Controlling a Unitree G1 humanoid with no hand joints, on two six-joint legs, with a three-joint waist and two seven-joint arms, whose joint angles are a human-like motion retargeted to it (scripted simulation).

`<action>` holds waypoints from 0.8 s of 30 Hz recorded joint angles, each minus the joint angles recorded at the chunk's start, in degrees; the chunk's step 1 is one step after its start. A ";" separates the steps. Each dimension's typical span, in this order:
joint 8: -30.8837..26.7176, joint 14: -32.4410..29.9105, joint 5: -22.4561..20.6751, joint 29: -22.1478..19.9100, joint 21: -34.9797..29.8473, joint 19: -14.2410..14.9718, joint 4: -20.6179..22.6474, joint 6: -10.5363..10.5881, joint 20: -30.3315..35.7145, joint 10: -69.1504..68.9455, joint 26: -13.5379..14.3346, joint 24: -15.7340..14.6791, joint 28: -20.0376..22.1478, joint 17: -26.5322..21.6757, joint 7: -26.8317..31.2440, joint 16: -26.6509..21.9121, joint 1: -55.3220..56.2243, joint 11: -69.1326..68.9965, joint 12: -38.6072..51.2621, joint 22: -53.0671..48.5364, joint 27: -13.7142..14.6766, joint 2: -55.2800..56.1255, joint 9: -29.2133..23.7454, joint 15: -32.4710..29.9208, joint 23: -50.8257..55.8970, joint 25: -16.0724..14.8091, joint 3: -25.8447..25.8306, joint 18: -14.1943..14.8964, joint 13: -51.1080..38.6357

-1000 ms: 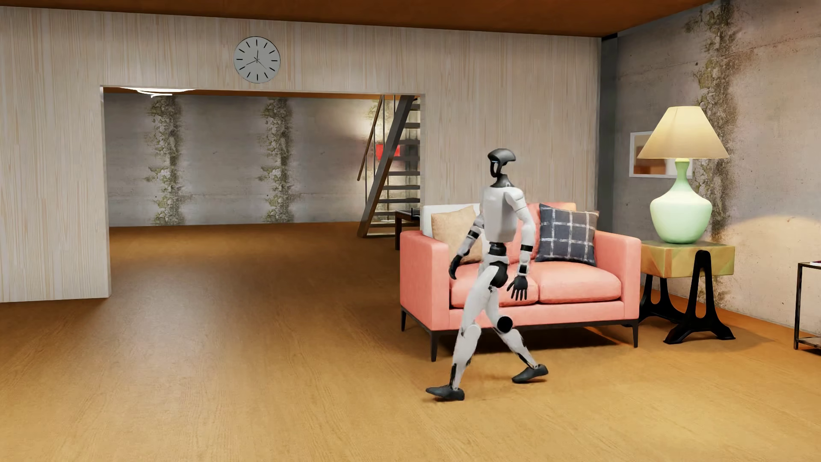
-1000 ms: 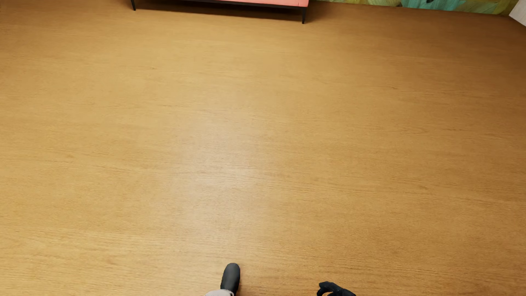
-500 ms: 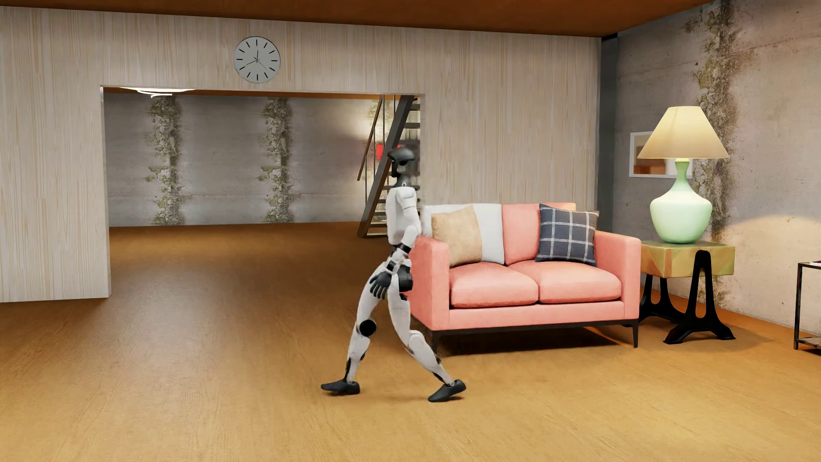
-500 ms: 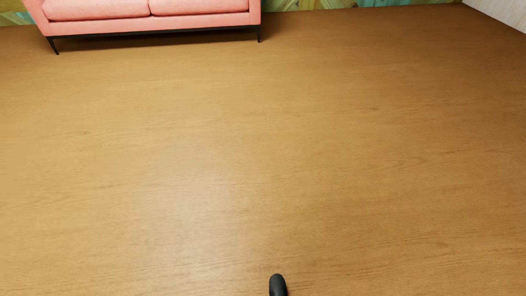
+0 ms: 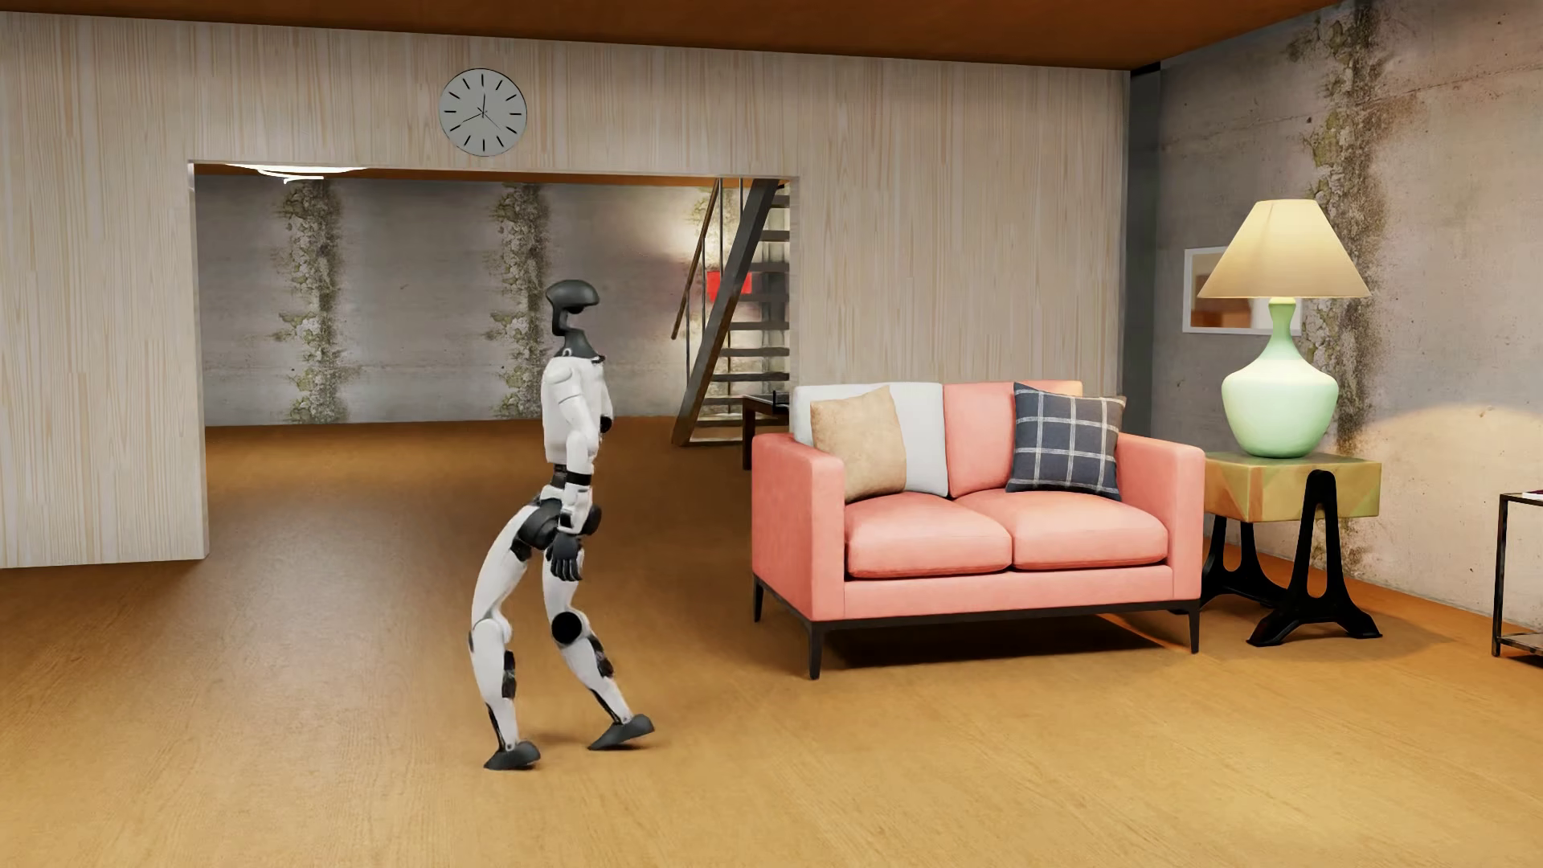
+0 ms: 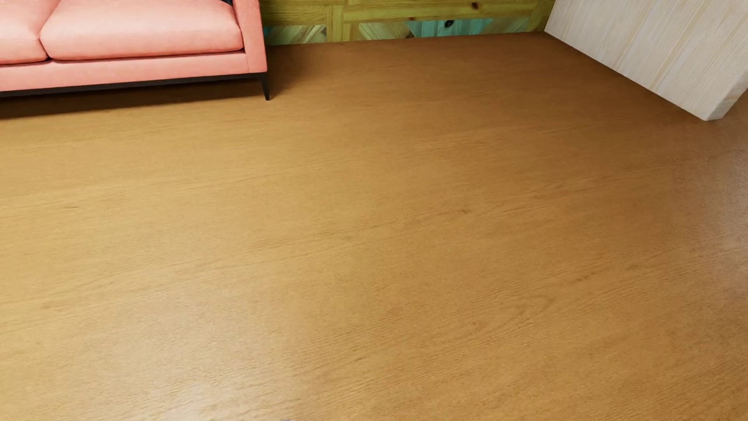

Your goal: Walk around the sofa

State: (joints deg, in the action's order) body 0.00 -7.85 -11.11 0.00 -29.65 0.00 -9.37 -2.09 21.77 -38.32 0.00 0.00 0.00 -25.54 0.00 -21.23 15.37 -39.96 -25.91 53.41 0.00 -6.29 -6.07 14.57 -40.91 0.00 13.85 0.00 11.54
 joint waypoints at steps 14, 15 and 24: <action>0.00 27.53 14.54 0.00 -13.18 0.00 -4.11 2.30 -0.66 4.94 0.00 0.00 0.00 2.88 0.00 -3.21 -33.00 5.50 12.29 -12.55 0.00 41.57 0.06 -18.37 -14.05 0.00 -20.88 0.00 12.24; 0.00 25.56 14.12 0.00 -15.21 0.00 -4.95 3.57 -0.40 4.73 0.00 0.00 0.00 2.58 0.00 -3.44 -35.41 0.19 13.31 -12.42 0.00 44.02 -0.97 -25.80 -16.19 0.00 -22.80 0.00 12.59; 0.00 23.53 -1.46 0.00 -10.19 0.00 1.20 6.71 5.03 -33.04 0.00 0.00 0.00 2.27 0.00 -2.31 1.84 9.50 4.49 -5.17 0.00 10.00 -2.00 -3.09 -6.33 0.00 -4.89 0.00 3.73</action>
State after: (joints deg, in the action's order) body 0.00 15.68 -12.57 0.00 -39.84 0.00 -8.17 4.63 26.80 -71.37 0.00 0.00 0.00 -23.27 0.00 -23.54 17.21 -30.46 -21.42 48.24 0.00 3.71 -8.06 11.48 -47.23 0.00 8.96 0.00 15.28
